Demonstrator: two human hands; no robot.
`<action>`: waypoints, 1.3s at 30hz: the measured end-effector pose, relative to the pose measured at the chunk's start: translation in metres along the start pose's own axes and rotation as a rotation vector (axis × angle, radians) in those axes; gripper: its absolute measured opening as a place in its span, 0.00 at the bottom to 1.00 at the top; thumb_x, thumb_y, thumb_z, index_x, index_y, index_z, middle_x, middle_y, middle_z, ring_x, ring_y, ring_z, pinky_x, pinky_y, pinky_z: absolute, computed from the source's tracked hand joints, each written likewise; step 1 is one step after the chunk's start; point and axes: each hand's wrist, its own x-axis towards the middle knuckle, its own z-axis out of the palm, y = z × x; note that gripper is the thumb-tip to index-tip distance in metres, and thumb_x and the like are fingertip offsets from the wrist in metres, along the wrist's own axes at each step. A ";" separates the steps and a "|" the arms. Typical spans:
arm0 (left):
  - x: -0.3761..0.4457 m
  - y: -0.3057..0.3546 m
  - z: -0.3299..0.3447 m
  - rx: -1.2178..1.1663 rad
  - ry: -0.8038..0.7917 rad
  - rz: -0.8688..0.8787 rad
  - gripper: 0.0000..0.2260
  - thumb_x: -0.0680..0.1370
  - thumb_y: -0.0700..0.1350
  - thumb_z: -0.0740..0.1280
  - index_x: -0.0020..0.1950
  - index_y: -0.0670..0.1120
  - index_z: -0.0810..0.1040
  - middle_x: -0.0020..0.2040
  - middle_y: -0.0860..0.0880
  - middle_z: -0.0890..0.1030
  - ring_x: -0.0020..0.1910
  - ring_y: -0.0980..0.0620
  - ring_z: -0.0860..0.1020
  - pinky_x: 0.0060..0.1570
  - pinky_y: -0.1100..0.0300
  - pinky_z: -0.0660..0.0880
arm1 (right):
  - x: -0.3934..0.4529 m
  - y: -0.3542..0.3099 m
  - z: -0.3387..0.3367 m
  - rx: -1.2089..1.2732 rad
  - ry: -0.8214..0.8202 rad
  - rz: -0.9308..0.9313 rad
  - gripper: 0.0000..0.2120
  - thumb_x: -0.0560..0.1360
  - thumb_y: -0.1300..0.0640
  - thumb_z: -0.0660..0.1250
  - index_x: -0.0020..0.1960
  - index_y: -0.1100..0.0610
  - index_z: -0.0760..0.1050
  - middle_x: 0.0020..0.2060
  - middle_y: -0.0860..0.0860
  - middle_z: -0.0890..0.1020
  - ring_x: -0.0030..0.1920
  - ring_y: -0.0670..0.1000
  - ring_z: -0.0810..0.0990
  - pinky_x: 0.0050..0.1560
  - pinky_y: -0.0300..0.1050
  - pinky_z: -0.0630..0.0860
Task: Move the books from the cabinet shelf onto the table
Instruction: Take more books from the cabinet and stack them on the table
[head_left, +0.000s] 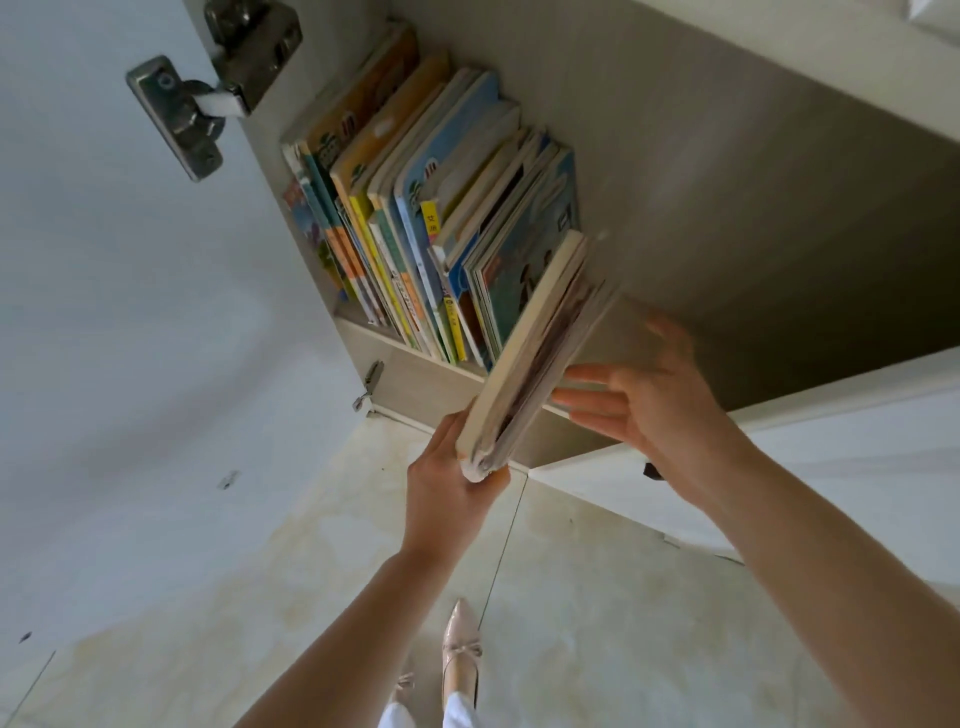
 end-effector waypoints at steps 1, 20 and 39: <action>0.000 -0.005 -0.002 -0.026 -0.010 -0.020 0.21 0.66 0.36 0.77 0.58 0.42 0.80 0.42 0.62 0.78 0.40 0.74 0.75 0.39 0.82 0.67 | 0.009 0.002 -0.007 0.003 -0.031 0.012 0.35 0.75 0.74 0.64 0.70 0.42 0.59 0.54 0.59 0.82 0.46 0.55 0.86 0.44 0.47 0.84; 0.022 -0.036 -0.041 -0.098 -0.230 -0.020 0.24 0.69 0.53 0.70 0.64 0.61 0.72 0.57 0.63 0.75 0.56 0.79 0.70 0.53 0.84 0.62 | 0.104 0.028 -0.017 -0.722 -0.227 -0.360 0.22 0.69 0.71 0.72 0.61 0.61 0.73 0.51 0.52 0.79 0.46 0.36 0.77 0.42 0.22 0.73; 0.019 -0.009 -0.117 -0.515 -0.401 -0.434 0.38 0.62 0.33 0.76 0.69 0.47 0.67 0.60 0.47 0.82 0.55 0.47 0.82 0.49 0.53 0.81 | 0.018 0.040 -0.014 -0.579 -0.195 -0.307 0.29 0.62 0.56 0.80 0.60 0.57 0.75 0.50 0.51 0.84 0.50 0.49 0.83 0.49 0.47 0.78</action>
